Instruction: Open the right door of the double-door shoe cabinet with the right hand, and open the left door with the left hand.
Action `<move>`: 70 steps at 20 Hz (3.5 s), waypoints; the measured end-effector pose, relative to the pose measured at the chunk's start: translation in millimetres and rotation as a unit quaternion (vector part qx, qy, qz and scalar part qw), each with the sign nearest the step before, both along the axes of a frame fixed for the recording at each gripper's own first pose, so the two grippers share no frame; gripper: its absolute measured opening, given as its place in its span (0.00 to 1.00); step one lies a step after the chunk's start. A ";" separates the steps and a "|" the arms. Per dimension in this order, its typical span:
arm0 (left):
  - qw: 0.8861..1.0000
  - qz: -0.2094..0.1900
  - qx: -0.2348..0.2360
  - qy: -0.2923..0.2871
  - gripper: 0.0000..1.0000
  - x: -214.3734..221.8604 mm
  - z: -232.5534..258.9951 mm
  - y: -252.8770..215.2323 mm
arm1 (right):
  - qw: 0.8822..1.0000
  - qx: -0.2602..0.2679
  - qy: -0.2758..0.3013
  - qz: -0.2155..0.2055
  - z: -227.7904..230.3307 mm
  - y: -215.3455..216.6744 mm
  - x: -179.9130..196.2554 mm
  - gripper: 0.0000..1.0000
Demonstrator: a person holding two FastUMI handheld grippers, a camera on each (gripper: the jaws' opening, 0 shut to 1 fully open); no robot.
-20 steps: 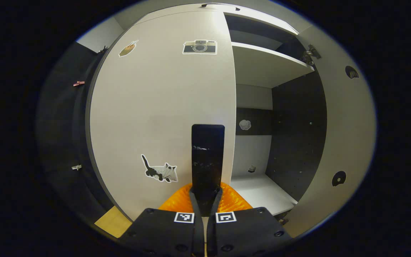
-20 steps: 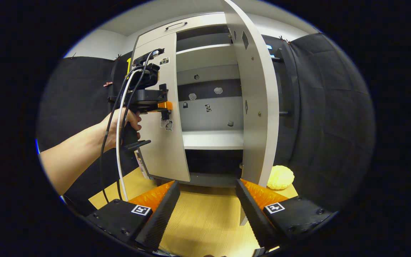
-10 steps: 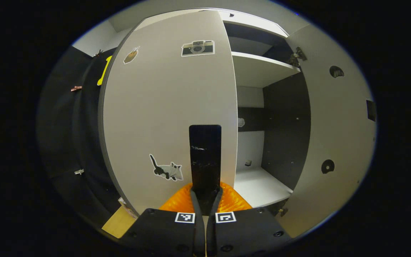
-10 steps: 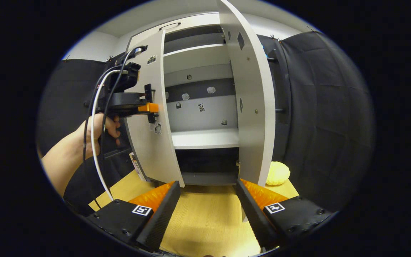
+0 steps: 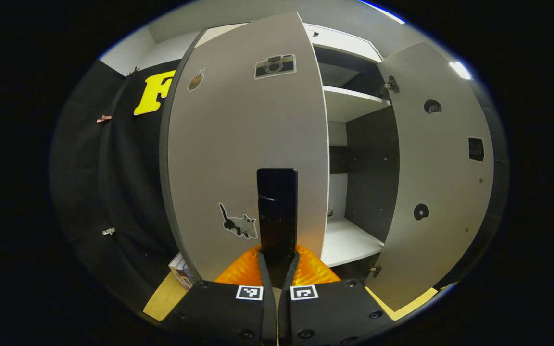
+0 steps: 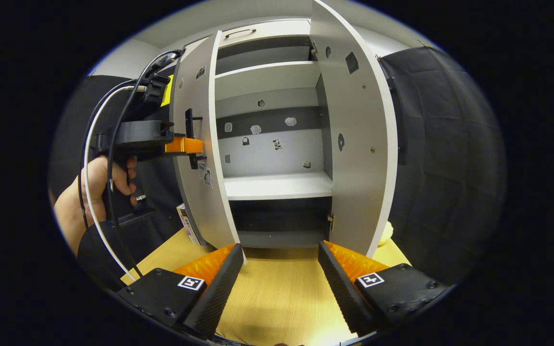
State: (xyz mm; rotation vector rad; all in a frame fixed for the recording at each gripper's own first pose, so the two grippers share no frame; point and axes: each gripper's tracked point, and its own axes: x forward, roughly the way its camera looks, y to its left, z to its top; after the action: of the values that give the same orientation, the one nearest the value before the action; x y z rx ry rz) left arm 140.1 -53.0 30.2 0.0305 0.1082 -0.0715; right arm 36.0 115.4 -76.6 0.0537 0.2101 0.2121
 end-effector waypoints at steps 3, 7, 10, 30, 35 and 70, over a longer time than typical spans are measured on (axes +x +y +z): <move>1.000 0.004 0.004 -0.009 0.07 -13.7 1.1 9.8 | 1.000 -0.004 -0.005 -0.011 0.2 8.2 -8.1 0.99; 1.000 -0.004 -0.007 -0.021 0.05 -38.6 2.1 32.3 | 1.000 -0.002 -0.005 -0.014 -2.3 25.4 -19.7 0.99; 1.000 0.001 -0.003 -0.026 0.06 -56.1 1.3 56.1 | 1.000 -0.009 -0.007 -0.005 -4.9 43.1 -29.7 0.99; 0.995 0.070 -0.045 -0.048 0.04 -103.3 -9.5 197.8 | 1.000 -0.017 -0.014 -0.010 -9.0 68.3 -40.0 0.99; 0.996 0.079 -0.010 -0.038 0.05 -121.4 -6.4 193.3 | 1.000 -0.013 -0.018 -0.018 -2.9 55.4 -33.8 0.99; 0.997 0.064 -0.002 -0.051 0.98 -162.4 -42.0 18.9 | 0.997 -0.006 -0.068 -0.023 34.7 -13.3 8.8 0.99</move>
State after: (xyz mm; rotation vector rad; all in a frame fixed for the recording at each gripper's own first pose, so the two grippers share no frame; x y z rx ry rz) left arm -22.2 -34.1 -11.7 0.0223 0.0073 0.0588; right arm 44.8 102.1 -42.0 0.0323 0.0750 0.1673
